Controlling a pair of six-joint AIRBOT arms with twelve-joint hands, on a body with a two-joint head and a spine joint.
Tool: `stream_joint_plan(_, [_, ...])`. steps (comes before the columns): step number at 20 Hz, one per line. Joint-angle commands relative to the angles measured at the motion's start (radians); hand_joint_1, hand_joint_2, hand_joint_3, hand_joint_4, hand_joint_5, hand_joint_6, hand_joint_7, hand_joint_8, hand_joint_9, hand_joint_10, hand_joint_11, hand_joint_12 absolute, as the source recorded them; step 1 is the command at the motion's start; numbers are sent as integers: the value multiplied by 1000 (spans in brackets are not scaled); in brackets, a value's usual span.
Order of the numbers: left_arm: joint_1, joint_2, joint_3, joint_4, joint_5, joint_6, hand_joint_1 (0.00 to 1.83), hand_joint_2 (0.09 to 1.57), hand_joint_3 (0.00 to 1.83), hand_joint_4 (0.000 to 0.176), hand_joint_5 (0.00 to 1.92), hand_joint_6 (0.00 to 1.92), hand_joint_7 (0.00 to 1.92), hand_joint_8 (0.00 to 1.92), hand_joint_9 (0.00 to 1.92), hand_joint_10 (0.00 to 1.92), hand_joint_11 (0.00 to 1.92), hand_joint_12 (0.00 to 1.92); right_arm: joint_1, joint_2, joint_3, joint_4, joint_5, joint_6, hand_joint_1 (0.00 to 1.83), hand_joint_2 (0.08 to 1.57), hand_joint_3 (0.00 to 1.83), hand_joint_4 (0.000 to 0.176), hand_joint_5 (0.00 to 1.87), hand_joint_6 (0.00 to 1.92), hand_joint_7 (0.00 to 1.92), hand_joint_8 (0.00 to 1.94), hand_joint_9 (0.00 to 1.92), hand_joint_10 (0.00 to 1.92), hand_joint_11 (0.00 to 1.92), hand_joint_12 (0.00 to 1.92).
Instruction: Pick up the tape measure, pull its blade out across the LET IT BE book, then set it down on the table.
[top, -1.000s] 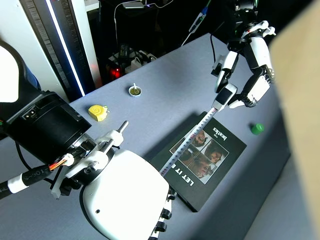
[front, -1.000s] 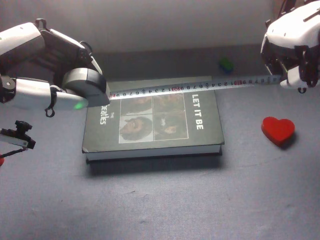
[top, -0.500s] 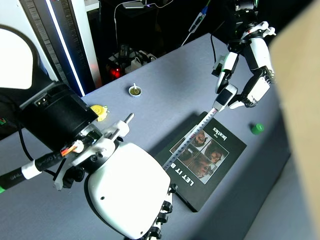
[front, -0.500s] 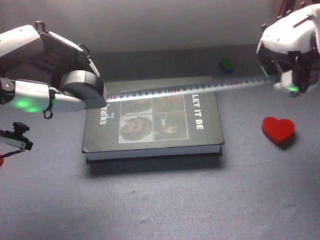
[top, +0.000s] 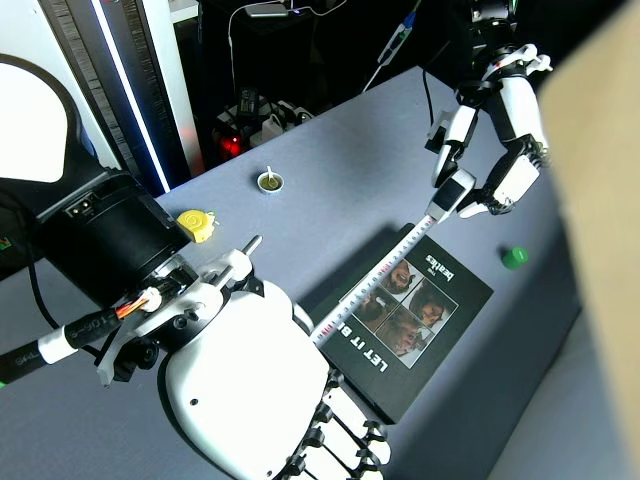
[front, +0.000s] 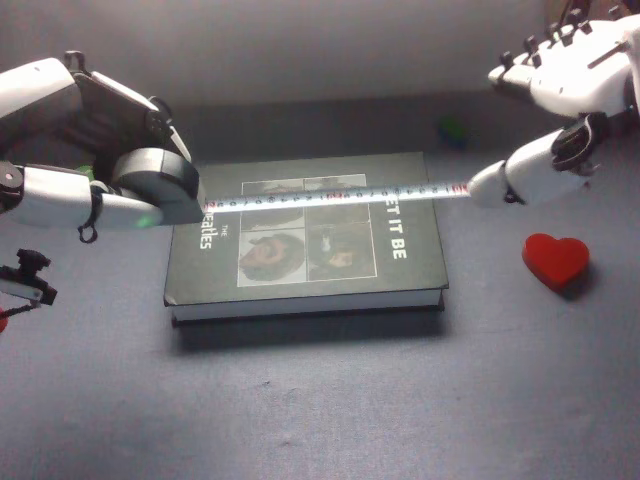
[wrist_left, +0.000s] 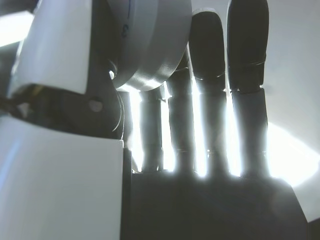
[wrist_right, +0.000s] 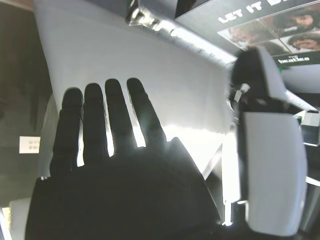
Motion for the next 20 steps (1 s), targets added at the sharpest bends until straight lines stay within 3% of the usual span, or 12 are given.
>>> stream_joint_plan(1, [-6, 8, 9, -45, -121, -17, 1386, 1086, 0, 0, 979, 743, 1073, 842, 978, 1209, 1002, 988, 4, 2, -6, -63, 13, 7, 0, 960, 0, 0, 0, 0, 0, 0, 0, 0, 0, 0])
stream_joint_plan(14, [223, -3, 82, -68, -269, -131, 1385, 1089, 0, 0, 973, 758, 1064, 857, 967, 1223, 987, 1021, -17, -39, -71, -95, -3, 51, 0, 963, 0, 0, 0, 0, 0, 0, 0, 0, 64, 34])
stream_joint_plan(20, [260, -25, 130, -72, -296, -129, 1385, 1090, 0, 0, 951, 788, 1067, 844, 980, 1211, 986, 1014, -26, -43, -73, -132, 9, 109, 0, 965, 0, 0, 0, 0, 0, 0, 0, 0, 67, 40])
